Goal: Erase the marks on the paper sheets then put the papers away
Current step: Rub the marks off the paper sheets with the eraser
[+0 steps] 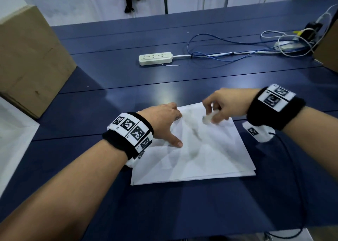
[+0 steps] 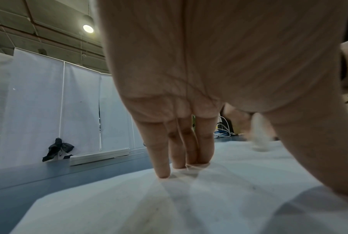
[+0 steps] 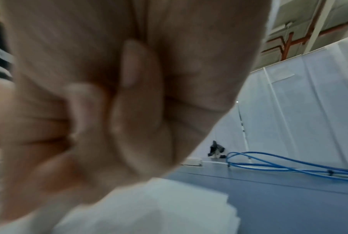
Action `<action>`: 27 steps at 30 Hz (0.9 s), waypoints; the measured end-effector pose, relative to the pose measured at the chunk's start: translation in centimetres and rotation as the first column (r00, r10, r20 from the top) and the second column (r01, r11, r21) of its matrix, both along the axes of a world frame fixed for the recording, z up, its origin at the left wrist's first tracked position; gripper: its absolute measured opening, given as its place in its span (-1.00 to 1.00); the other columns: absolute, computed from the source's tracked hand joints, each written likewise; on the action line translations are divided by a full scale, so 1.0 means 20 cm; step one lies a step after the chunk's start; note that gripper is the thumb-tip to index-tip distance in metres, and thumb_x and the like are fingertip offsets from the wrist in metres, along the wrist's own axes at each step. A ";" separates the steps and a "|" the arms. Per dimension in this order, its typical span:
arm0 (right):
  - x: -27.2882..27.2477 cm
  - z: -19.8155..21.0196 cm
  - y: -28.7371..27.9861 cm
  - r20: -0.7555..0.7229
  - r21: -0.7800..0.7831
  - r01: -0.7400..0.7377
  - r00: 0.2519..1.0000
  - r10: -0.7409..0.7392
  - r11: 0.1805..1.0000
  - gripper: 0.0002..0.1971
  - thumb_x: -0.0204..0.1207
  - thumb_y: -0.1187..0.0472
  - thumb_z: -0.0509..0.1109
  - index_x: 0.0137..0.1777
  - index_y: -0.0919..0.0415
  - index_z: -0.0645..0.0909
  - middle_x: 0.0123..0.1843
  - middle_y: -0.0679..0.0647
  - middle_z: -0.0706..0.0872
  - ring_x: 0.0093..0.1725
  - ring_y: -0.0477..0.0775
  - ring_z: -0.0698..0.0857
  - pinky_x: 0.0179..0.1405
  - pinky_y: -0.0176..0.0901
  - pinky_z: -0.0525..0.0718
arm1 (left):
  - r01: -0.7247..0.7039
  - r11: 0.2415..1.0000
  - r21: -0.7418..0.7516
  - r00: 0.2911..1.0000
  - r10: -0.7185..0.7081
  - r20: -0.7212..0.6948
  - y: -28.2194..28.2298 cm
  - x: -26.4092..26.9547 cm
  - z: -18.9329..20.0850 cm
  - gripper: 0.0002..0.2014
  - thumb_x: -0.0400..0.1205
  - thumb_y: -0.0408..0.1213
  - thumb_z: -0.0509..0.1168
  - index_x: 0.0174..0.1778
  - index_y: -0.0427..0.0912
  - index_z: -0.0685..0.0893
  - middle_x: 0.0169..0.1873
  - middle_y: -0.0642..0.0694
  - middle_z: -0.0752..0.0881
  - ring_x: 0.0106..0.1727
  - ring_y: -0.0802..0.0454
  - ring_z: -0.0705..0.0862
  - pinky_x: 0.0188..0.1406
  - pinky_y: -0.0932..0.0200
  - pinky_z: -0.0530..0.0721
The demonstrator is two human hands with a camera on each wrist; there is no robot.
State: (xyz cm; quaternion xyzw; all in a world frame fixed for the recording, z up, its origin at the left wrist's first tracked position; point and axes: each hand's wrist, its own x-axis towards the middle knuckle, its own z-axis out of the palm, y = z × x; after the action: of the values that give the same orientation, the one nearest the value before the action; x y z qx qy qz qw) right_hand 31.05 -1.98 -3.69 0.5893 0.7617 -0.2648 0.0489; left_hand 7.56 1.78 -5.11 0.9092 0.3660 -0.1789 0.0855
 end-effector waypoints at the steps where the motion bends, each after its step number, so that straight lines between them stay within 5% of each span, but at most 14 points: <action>1: -0.02 0.01 -0.05 -0.013 -0.097 -0.038 0.999 0.037 0.995 -0.67 0.17 -0.16 0.49 -0.19 0.04 0.62 -0.39 0.05 0.79 -0.49 -0.10 0.63 -0.32 -0.10 0.63 | 0.003 1.000 -0.002 1.000 -0.003 0.003 0.00 0.00 0.00 -0.20 0.29 0.35 0.52 0.31 -0.09 0.56 0.18 0.06 0.45 0.10 0.00 0.59 0.05 -0.05 0.68; 3: -0.03 0.02 -0.08 -0.003 -0.177 -0.078 0.997 0.079 0.981 -0.59 0.10 -0.25 0.44 -0.19 0.04 0.64 -0.35 0.08 0.80 -0.47 -0.09 0.63 -0.32 -0.10 0.66 | 0.017 1.000 -0.007 1.000 -0.017 0.011 0.00 0.00 0.00 -0.13 0.30 0.35 0.52 0.43 -0.07 0.52 0.21 0.05 0.45 0.14 0.00 0.58 0.08 -0.02 0.67; 10: -0.02 -0.04 0.07 0.032 0.172 0.072 0.996 -0.079 0.982 -0.84 0.37 0.10 0.54 -0.18 0.02 0.59 -0.39 0.03 0.80 -0.40 -0.12 0.68 -0.12 0.04 0.75 | 0.046 0.999 -0.012 0.998 -0.046 0.037 0.00 0.01 0.02 -0.11 0.29 0.33 0.54 0.50 0.05 0.48 0.12 0.09 0.43 0.05 0.06 0.53 -0.02 0.08 0.62; 13: -0.04 -0.03 -0.02 -0.048 -0.020 -0.015 0.999 0.014 1.000 -0.81 0.33 0.08 0.57 -0.21 0.06 0.61 -0.44 0.10 0.75 -0.50 -0.03 0.63 -0.35 -0.07 0.70 | 0.026 1.000 -0.010 0.999 -0.026 0.038 0.00 0.00 0.02 -0.12 0.28 0.33 0.54 0.47 0.02 0.50 0.16 0.07 0.46 0.08 0.04 0.56 0.01 0.05 0.65; 16: -0.05 -0.02 -0.05 -0.052 -0.150 -0.067 0.997 0.060 0.986 -0.80 0.30 0.02 0.59 -0.21 0.01 0.63 -0.41 0.16 0.75 -0.51 -0.05 0.59 -0.38 0.03 0.70 | 0.028 1.000 -0.006 0.999 -0.028 0.031 0.00 0.01 0.01 -0.08 0.27 0.34 0.54 0.50 -0.01 0.48 0.19 0.05 0.46 0.15 0.01 0.59 0.06 -0.01 0.68; 19: -0.02 -0.02 0.06 0.049 0.109 0.033 0.998 -0.039 0.993 -0.85 0.39 0.10 0.54 -0.15 -0.01 0.60 -0.35 0.04 0.81 -0.45 -0.20 0.66 -0.26 -0.10 0.66 | 0.035 0.999 -0.020 0.998 -0.034 0.044 0.00 0.01 0.02 -0.07 0.29 0.33 0.54 0.56 0.07 0.43 0.17 0.08 0.44 0.12 0.02 0.57 0.00 0.04 0.65; 21: 0.01 -0.02 0.09 0.062 0.212 0.097 0.992 -0.112 0.973 -0.87 0.41 0.11 0.50 -0.14 0.02 0.59 -0.33 0.02 0.82 -0.32 -0.10 0.71 -0.17 -0.07 0.69 | 0.036 0.999 -0.032 0.998 -0.034 0.053 0.00 0.01 0.02 -0.02 0.30 0.34 0.53 0.62 0.14 0.33 0.17 0.11 0.41 0.19 0.03 0.57 0.07 0.01 0.66; 24: 0.02 -0.03 0.01 -0.017 0.067 0.048 0.999 -0.047 0.997 -0.82 0.34 0.05 0.54 -0.17 0.04 0.61 -0.41 0.01 0.78 -0.44 -0.08 0.68 -0.31 -0.11 0.65 | 0.040 0.999 -0.018 0.998 -0.038 0.057 -0.01 0.01 0.01 -0.08 0.36 0.37 0.45 0.63 0.20 0.30 0.16 0.11 0.37 0.28 0.02 0.53 0.11 0.05 0.62; 27: -0.01 -0.02 -0.11 -0.074 -0.168 -0.036 0.997 0.024 0.985 -0.60 0.12 -0.22 0.49 -0.18 0.04 0.65 -0.40 0.10 0.75 -0.49 -0.02 0.59 -0.40 0.02 0.66 | 0.035 0.999 0.000 0.998 -0.034 0.060 -0.01 0.01 -0.01 -0.07 0.40 0.40 0.40 0.66 0.15 0.26 0.29 0.06 0.40 0.36 0.02 0.49 0.15 0.03 0.61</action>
State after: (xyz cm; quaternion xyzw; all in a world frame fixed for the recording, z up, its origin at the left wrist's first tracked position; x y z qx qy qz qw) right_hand 30.80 -4.12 -4.10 0.5616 0.7465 -0.3488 0.0752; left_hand 7.68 1.61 -5.40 0.9203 0.3475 -0.1533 0.0937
